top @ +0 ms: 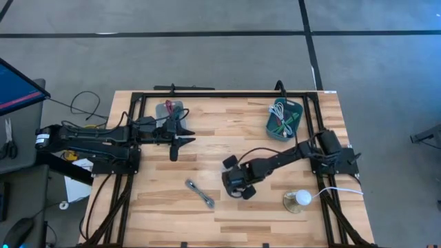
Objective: Pick & Place USB Port
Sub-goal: Put the blue USB cable into the blue bin
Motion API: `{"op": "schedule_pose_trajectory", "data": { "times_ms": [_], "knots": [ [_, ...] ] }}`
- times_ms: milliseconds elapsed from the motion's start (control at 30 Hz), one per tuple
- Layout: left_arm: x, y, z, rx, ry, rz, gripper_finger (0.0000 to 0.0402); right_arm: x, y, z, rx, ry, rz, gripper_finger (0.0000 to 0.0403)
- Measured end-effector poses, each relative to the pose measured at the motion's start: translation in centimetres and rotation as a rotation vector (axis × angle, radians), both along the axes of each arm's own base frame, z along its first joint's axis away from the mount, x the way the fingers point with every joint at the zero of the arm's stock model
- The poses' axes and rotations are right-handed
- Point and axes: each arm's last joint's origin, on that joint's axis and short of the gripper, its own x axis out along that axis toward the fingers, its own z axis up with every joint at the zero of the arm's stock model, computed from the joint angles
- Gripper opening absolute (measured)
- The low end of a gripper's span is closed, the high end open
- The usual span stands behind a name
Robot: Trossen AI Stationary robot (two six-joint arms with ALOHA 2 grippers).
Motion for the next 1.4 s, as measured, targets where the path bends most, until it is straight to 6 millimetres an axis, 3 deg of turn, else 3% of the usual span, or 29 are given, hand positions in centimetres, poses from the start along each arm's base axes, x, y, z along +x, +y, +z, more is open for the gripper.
{"op": "schedule_pose_trajectory", "data": {
  "times_ms": [233,600,800,1033,1233,1400],
  "knots": [
    [0.0,0.0,0.0,0.0,0.001,0.0,0.0112,-0.2,-1.5,-0.2,0.101,0.079,-0.103,0.0005],
    [0.0,0.0,0.0,0.0,0.001,0.0,0.0112,-0.3,-1.5,-0.2,0.101,0.095,-0.102,0.0001],
    [0.0,0.0,0.0,0.0,0.001,0.0,0.0112,0.6,-1.4,1.6,0.087,0.126,-0.108,0.0001],
    [0.0,0.0,0.0,0.0,0.002,0.0,0.0112,1.7,-1.6,5.4,0.028,0.137,-0.096,0.0002],
    [0.0,0.0,0.0,0.0,0.002,0.0,0.0112,1.7,-0.7,5.8,0.022,0.128,-0.043,0.0012],
    [0.0,0.0,0.0,0.0,0.002,0.0,0.0112,1.7,0.5,5.9,0.006,0.113,0.056,0.0059]
  ]
}}
